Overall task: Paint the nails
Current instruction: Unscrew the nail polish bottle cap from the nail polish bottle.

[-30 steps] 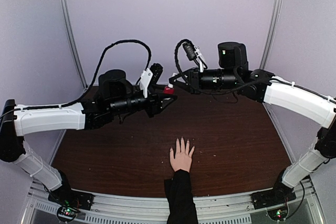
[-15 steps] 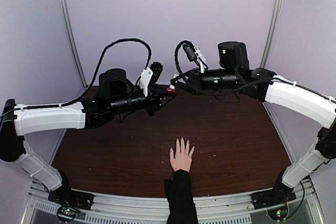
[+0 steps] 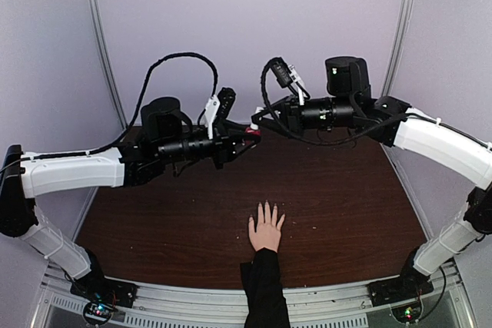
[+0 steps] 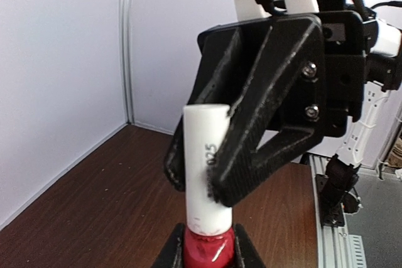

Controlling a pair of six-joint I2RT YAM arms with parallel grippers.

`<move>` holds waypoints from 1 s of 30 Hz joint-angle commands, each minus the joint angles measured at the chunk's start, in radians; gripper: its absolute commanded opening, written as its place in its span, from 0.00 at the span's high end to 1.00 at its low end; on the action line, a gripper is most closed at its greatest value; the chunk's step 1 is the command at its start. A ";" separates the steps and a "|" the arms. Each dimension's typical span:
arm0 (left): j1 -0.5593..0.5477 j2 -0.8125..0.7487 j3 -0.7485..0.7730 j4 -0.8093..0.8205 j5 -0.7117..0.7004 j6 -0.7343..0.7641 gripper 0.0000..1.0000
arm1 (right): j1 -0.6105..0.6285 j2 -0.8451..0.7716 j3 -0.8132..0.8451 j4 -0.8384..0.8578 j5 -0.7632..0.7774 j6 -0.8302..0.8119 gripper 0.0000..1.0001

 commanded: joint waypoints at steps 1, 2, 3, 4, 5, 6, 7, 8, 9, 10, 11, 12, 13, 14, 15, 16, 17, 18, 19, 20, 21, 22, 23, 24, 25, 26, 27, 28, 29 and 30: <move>-0.021 0.004 0.008 0.135 0.336 -0.009 1.00 | 0.002 -0.031 0.032 0.016 -0.156 -0.090 1.00; -0.021 0.004 0.011 0.138 0.366 -0.010 1.00 | 0.002 -0.034 0.031 0.013 -0.188 -0.103 1.00; -0.021 0.006 0.012 0.144 0.392 -0.014 1.00 | 0.002 -0.037 0.030 0.014 -0.226 -0.115 1.00; -0.021 0.009 0.012 0.152 0.417 -0.021 1.00 | 0.002 -0.039 0.030 0.016 -0.263 -0.128 1.00; -0.021 0.010 0.012 0.171 0.440 -0.030 1.00 | 0.002 -0.041 0.029 0.020 -0.298 -0.135 1.00; -0.021 0.012 0.012 0.188 0.462 -0.043 1.00 | 0.002 -0.043 0.025 0.024 -0.330 -0.144 1.00; -0.021 0.015 0.012 0.206 0.481 -0.057 1.00 | 0.002 -0.046 0.021 0.032 -0.353 -0.145 1.00; -0.021 0.017 0.013 0.226 0.498 -0.072 1.00 | 0.002 -0.049 0.017 0.041 -0.369 -0.145 1.00; -0.021 0.021 0.017 0.238 0.505 -0.089 1.00 | 0.003 -0.051 0.017 0.044 -0.375 -0.146 1.00; -0.021 0.025 0.023 0.241 0.513 -0.101 1.00 | 0.003 -0.053 0.016 0.045 -0.376 -0.147 1.00; -0.021 0.026 0.029 0.242 0.522 -0.107 1.00 | 0.002 -0.053 0.018 0.041 -0.368 -0.147 0.98; -0.021 0.026 0.029 0.245 0.524 -0.112 1.00 | 0.002 -0.054 0.024 0.031 -0.359 -0.147 0.91; -0.021 0.023 0.027 0.245 0.515 -0.112 1.00 | 0.001 -0.054 0.030 0.019 -0.352 -0.171 0.81; -0.021 0.016 0.023 0.233 0.496 -0.103 1.00 | 0.000 -0.057 0.033 0.011 -0.343 -0.171 0.69; -0.021 0.006 0.020 0.207 0.466 -0.086 1.00 | -0.002 -0.061 0.033 0.007 -0.336 -0.167 0.58; -0.020 -0.003 0.020 0.168 0.422 -0.063 1.00 | -0.005 -0.068 0.032 0.006 -0.326 -0.161 0.51; -0.021 -0.013 0.022 0.128 0.372 -0.040 1.00 | -0.008 -0.075 0.027 0.008 -0.312 -0.159 0.46; -0.021 -0.022 0.027 0.086 0.311 -0.021 1.00 | -0.010 -0.085 0.020 0.016 -0.298 -0.159 0.42; -0.021 -0.030 0.029 0.054 0.251 -0.007 1.00 | -0.012 -0.095 0.010 0.030 -0.284 -0.124 0.39; -0.021 -0.038 0.032 0.025 0.194 0.004 1.00 | -0.012 -0.105 -0.003 0.041 -0.264 -0.108 0.36; -0.021 -0.044 0.034 -0.001 0.141 0.015 1.00 | -0.013 -0.115 -0.011 0.047 -0.230 -0.095 0.34; -0.021 -0.048 0.032 -0.015 0.100 0.027 1.00 | -0.013 -0.120 -0.016 0.048 -0.198 -0.083 0.33; -0.021 -0.051 0.026 -0.019 0.045 0.029 1.00 | -0.013 -0.122 -0.017 0.042 -0.154 -0.073 0.31; -0.021 -0.053 0.022 -0.021 0.019 0.026 1.00 | -0.013 -0.121 -0.019 0.035 -0.091 -0.055 0.31; -0.021 -0.053 0.020 -0.028 -0.026 0.020 1.00 | -0.014 -0.119 -0.024 0.032 -0.038 -0.040 0.30; -0.021 -0.053 0.017 -0.031 -0.046 0.018 1.00 | -0.016 -0.115 -0.031 0.032 0.005 -0.030 0.30; -0.021 -0.054 0.013 -0.028 -0.060 0.016 1.00 | -0.017 -0.111 -0.037 0.034 0.038 -0.018 0.30; -0.021 -0.053 0.010 -0.022 -0.065 0.012 1.00 | -0.017 -0.104 -0.040 0.036 0.061 -0.004 0.30; -0.021 -0.050 0.007 -0.016 -0.074 0.008 1.00 | -0.016 -0.097 -0.039 0.037 0.075 0.011 0.30; -0.021 -0.047 0.003 -0.007 -0.084 -0.002 1.00 | -0.016 -0.087 -0.035 0.037 0.083 0.026 0.30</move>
